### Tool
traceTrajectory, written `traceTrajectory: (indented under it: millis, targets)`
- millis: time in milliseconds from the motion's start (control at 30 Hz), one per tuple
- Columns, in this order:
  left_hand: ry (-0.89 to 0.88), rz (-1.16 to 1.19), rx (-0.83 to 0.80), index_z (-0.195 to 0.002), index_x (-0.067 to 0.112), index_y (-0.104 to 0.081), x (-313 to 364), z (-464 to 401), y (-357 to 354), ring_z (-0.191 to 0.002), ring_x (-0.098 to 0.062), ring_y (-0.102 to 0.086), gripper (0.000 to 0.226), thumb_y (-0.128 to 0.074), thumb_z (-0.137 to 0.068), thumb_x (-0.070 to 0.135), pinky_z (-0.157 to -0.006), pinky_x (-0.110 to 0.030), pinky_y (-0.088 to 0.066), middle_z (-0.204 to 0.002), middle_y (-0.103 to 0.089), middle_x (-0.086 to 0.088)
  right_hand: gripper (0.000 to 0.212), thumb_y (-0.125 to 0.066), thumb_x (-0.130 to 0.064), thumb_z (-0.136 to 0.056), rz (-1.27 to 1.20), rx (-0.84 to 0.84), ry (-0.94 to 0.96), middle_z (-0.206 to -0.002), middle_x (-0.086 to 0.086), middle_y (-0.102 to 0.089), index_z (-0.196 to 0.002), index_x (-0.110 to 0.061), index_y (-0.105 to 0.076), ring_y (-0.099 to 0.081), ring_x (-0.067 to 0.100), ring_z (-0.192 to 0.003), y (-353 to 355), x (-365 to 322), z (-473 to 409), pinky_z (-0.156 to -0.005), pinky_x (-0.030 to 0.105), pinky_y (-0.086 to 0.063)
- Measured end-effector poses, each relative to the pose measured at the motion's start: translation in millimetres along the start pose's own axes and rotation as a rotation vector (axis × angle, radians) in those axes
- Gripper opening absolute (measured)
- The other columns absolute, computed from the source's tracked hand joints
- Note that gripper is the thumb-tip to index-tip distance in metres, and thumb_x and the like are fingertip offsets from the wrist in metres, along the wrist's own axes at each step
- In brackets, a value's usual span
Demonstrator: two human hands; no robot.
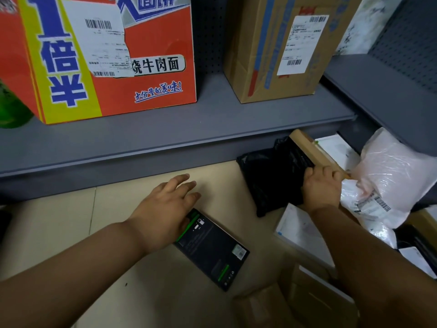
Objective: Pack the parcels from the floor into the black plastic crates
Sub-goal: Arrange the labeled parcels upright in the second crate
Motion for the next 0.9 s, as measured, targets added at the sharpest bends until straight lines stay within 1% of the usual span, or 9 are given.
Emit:
traceTrajectory:
  millis: [67, 167, 233, 333, 467, 600, 700, 833, 900]
  targets:
    - [0.000, 0.000, 0.008, -0.103, 0.019, -0.072, -4, 4, 4, -0.108, -0.028, -0.063, 0.067, -0.088, -0.042, 0.039, -0.076, -0.036, -0.055, -0.110, -0.069, -0.005, 0.020, -0.074, -0.002, -0.052, -0.044, -0.045, 0.017, -0.067, 0.016, -0.059, -0.068, -0.005, -0.062, -0.054, 0.032, -0.068, -5, 3, 6, -0.071, 0.037, -0.036]
    - [0.005, 0.011, 0.007, -0.104, 0.018, -0.072, -11, 12, 7, -0.109, -0.030, -0.063, 0.067, -0.088, -0.041, 0.036, -0.076, -0.038, -0.055, -0.110, -0.069, -0.006, 0.017, -0.074, 0.003, -0.053, -0.123, -0.059, -0.031, -0.065, 0.017, -0.060, -0.064, -0.002, -0.062, -0.057, 0.034, -0.069, 1, 10, 18, -0.076, 0.042, -0.044]
    - [0.017, 0.016, 0.002, -0.104, 0.018, -0.072, -16, 17, 9, -0.109, -0.030, -0.062, 0.067, -0.088, -0.041, 0.036, -0.076, -0.038, -0.055, -0.111, -0.069, -0.006, 0.019, -0.068, 0.010, -0.054, -0.226, 0.049, -0.105, -0.071, 0.024, -0.058, -0.070, 0.002, -0.060, -0.056, 0.039, -0.073, 17, 12, 25, -0.073, 0.046, -0.045]
    - [0.016, 0.035, -0.005, -0.105, 0.018, -0.072, -18, 26, 12, -0.110, -0.030, -0.062, 0.068, -0.088, -0.041, 0.037, -0.077, -0.037, -0.055, -0.112, -0.068, -0.006, 0.028, -0.066, 0.012, -0.059, -0.325, 0.119, -0.195, -0.081, 0.026, -0.057, -0.083, 0.000, -0.059, -0.056, 0.040, -0.073, 36, 10, 35, -0.063, 0.042, -0.046]
    - [0.026, 0.055, 0.009, -0.107, 0.018, -0.071, -25, 38, 21, -0.112, -0.030, -0.061, 0.069, -0.089, -0.043, 0.035, -0.079, -0.039, -0.055, -0.115, -0.067, -0.007, 0.016, -0.041, 0.002, -0.068, -0.447, 0.308, -0.070, -0.069, 0.018, -0.055, -0.079, -0.006, -0.049, -0.057, 0.034, -0.061, 79, -7, 50, -0.054, 0.038, -0.047]
    - [0.051, 0.047, -0.003, -0.111, 0.018, -0.069, -40, 53, 35, -0.116, -0.030, -0.058, 0.070, -0.087, -0.045, 0.035, -0.079, -0.038, -0.054, -0.119, -0.065, -0.007, 0.012, -0.041, -0.004, -0.073, -0.577, 0.392, -0.014, -0.059, 0.016, -0.054, -0.072, -0.004, -0.053, -0.056, 0.033, -0.055, 124, -16, 68, -0.060, 0.035, -0.042]
    - [0.073, 0.076, 0.003, -0.121, 0.016, -0.062, -56, 69, 46, -0.125, -0.031, -0.050, 0.071, -0.083, -0.055, 0.029, -0.087, -0.040, -0.051, -0.130, -0.057, -0.009, 0.022, -0.045, -0.014, -0.087, -0.731, 0.342, -0.058, -0.067, 0.020, -0.059, -0.077, 0.000, -0.058, -0.056, 0.037, -0.066, 154, -21, 70, -0.066, 0.037, -0.037]
    - [0.103, 0.066, 0.017, -0.120, 0.014, -0.062, -83, 91, 65, -0.116, -0.029, -0.058, 0.086, -0.087, -0.039, 0.029, -0.081, -0.037, -0.053, -0.123, -0.062, -0.008, 0.012, -0.045, -0.010, -0.097, -1.072, 0.184, 0.006, -0.077, 0.016, -0.058, -0.091, -0.003, -0.052, -0.050, 0.031, -0.075, 212, -52, 72, -0.063, 0.037, -0.035]
    - [0.124, 0.076, 0.015, -0.135, 0.013, -0.048, -98, 103, 76, -0.128, -0.028, -0.047, 0.094, -0.084, -0.050, 0.030, -0.095, -0.039, -0.045, -0.136, -0.052, -0.009, 0.009, -0.045, -0.013, -0.097, -1.217, 0.076, 0.041, -0.070, 0.008, -0.052, -0.089, -0.011, -0.046, -0.046, 0.024, -0.067, 237, -75, 73, -0.058, 0.035, -0.031]
Point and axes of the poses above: each hand's wrist, its own z-axis away from the middle knuckle, its own y-axis out of the back of the hand, x = y × z, the point moved 9 cm from there along -z, towards the middle knuckle
